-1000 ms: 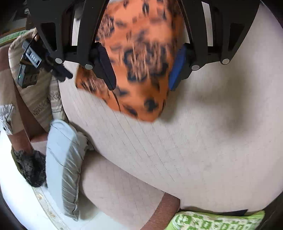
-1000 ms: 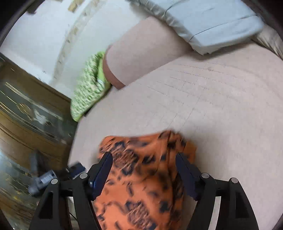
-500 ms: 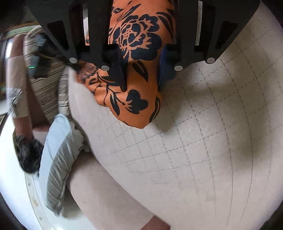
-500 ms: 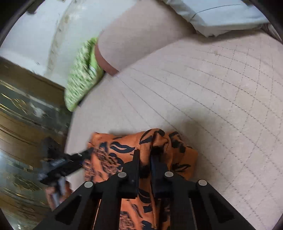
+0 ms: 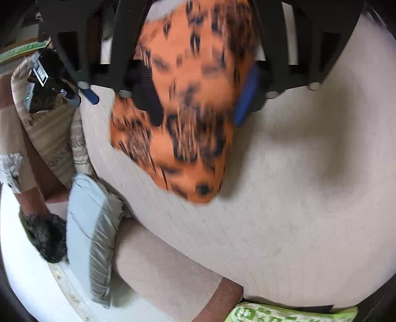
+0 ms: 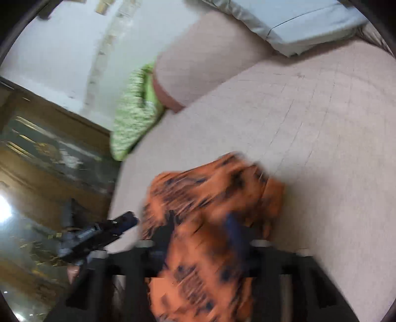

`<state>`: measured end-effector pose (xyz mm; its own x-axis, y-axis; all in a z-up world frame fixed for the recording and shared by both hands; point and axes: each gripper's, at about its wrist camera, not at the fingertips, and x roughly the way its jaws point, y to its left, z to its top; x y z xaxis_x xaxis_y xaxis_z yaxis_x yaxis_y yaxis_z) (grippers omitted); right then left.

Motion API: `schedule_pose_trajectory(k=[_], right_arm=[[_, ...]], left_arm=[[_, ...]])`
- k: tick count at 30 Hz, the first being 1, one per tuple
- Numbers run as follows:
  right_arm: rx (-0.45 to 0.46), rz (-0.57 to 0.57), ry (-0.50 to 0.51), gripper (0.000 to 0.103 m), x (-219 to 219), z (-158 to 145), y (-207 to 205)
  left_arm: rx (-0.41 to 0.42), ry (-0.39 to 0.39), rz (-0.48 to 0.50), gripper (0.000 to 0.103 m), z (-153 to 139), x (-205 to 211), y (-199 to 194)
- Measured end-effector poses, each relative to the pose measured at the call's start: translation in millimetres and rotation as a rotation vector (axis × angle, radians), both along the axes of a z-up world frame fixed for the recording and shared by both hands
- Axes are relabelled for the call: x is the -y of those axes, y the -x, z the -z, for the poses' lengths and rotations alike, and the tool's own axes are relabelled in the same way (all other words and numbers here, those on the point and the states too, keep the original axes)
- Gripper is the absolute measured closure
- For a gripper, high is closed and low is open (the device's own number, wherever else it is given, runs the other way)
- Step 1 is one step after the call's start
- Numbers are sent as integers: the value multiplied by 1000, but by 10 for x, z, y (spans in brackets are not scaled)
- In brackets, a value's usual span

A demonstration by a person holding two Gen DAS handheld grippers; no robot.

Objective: Fold small clothes
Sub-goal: 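Press the folded bundle flat with both tools and open them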

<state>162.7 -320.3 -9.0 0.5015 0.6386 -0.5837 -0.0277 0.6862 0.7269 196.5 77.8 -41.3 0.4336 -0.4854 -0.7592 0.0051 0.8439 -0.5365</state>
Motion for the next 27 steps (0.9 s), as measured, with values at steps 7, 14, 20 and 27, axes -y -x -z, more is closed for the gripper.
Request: schedule_pose_trajectory(k=[7, 14, 20, 27], right_arm=[[-162, 28, 70, 45, -259, 474, 887], [-202, -73, 158, 92, -593, 619, 856], [-183, -67, 285, 93, -801, 627, 900], [-207, 0, 161, 91, -691, 594, 964]], left_arm=[[-165, -5, -23, 40, 604, -85, 675], [-89, 40, -21, 96, 470, -278, 832], [-129, -124, -20, 95, 674, -206, 871], [-97, 17, -93, 78, 525, -443, 1063]])
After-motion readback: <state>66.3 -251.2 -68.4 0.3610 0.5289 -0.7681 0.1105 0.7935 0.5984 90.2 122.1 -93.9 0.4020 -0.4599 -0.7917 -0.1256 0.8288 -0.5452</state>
